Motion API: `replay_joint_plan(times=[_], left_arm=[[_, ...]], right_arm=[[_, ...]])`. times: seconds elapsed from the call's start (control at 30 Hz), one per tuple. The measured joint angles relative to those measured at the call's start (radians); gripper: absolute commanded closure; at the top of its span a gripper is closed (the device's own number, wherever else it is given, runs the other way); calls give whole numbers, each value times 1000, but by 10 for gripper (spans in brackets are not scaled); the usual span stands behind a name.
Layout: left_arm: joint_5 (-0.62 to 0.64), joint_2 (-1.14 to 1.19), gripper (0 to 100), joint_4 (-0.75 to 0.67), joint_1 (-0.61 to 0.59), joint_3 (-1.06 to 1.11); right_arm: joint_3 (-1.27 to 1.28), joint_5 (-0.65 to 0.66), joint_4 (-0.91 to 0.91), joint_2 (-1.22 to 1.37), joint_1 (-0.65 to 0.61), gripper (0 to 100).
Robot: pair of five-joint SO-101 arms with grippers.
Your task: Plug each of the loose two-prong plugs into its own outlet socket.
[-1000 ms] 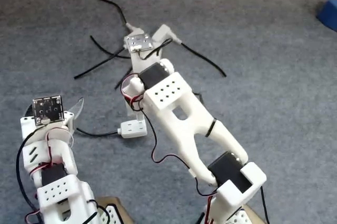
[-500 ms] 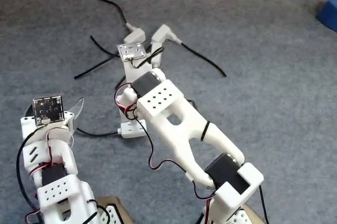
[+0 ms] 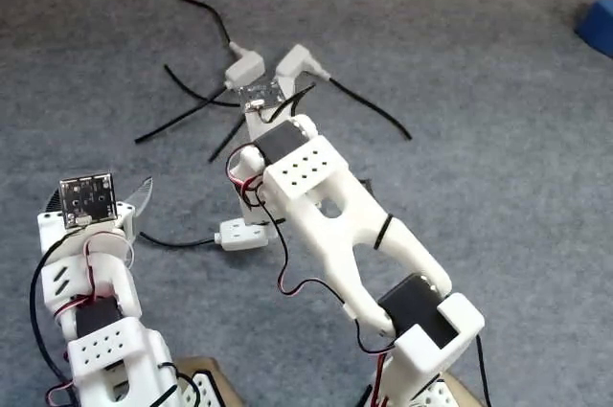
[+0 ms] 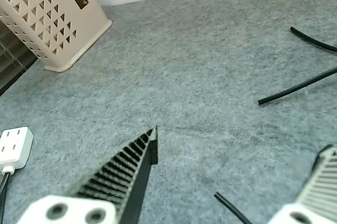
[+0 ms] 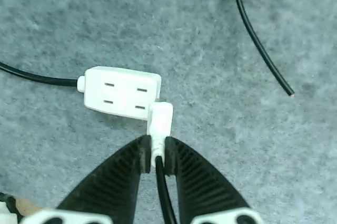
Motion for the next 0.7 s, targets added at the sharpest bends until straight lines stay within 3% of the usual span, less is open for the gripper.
replay_joint_plan(times=[0.7], left_arm=[[0,0,568,35,0,0]], right_arm=[[-63,2,5,6,-68,992]])
